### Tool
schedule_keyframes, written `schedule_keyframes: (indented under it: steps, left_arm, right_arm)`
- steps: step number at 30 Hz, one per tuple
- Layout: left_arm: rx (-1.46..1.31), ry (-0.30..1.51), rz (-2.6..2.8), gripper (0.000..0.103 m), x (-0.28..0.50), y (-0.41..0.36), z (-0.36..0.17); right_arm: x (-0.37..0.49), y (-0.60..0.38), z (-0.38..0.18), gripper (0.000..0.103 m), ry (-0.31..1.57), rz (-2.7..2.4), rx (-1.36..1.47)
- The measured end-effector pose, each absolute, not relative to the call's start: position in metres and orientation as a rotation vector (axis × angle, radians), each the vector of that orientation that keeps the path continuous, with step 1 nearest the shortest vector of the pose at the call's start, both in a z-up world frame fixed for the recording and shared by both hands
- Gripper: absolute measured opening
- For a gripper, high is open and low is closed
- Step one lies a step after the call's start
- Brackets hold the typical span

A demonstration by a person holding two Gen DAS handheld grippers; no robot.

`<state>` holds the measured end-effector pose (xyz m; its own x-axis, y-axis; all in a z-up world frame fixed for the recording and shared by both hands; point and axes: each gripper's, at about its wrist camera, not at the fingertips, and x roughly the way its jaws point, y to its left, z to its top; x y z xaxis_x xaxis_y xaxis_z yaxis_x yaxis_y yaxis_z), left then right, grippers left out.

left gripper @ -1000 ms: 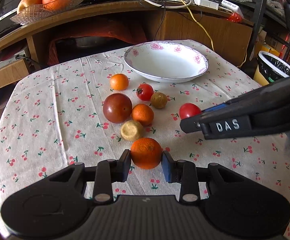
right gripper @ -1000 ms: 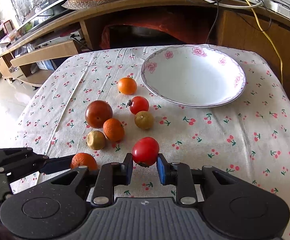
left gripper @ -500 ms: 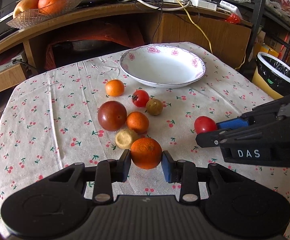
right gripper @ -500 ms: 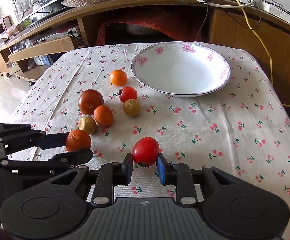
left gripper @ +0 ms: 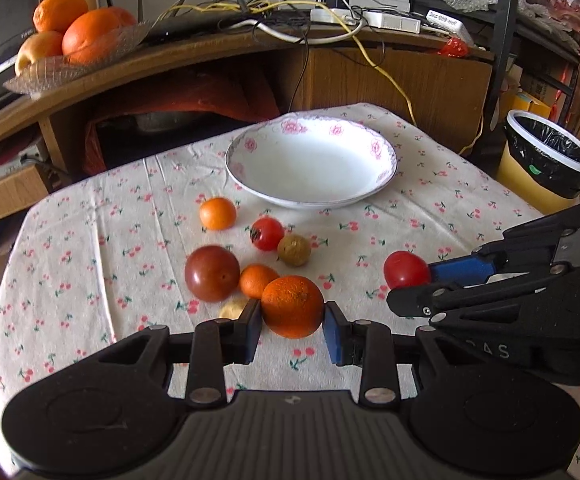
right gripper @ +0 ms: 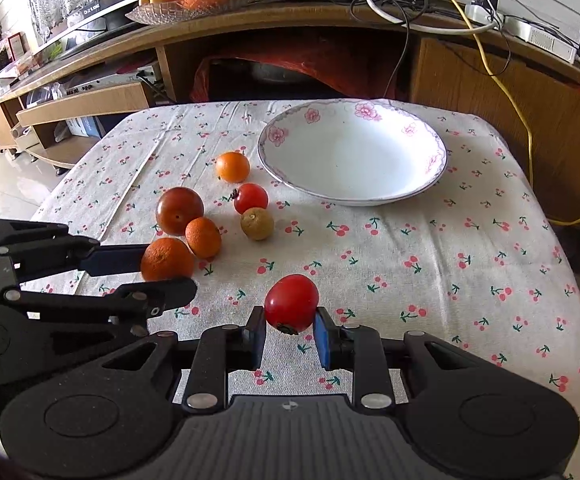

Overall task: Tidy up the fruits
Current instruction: 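Carry the tangerine in the left gripper and the tomato in the right gripper over the white bowl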

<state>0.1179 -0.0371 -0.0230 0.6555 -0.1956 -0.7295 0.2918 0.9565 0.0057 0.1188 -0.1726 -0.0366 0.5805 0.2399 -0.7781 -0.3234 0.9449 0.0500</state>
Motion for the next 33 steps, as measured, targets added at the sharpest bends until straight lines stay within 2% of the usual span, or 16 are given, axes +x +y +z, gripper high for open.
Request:
schedule_keyframes:
  steps: [17, 33]
  left_arm:
    - [0.150, 0.773, -0.272, 0.041, 0.176, -0.056, -0.010]
    - [0.161, 0.801, -0.261, 0.041, 0.244, -0.063, -0.033]
  right_arm:
    - [0.152, -0.187, -0.017, 0.021, 0.800, 0.261, -0.081]
    - [0.224, -0.194, -0.036, 0.021, 0.786, 0.239, -0.100]
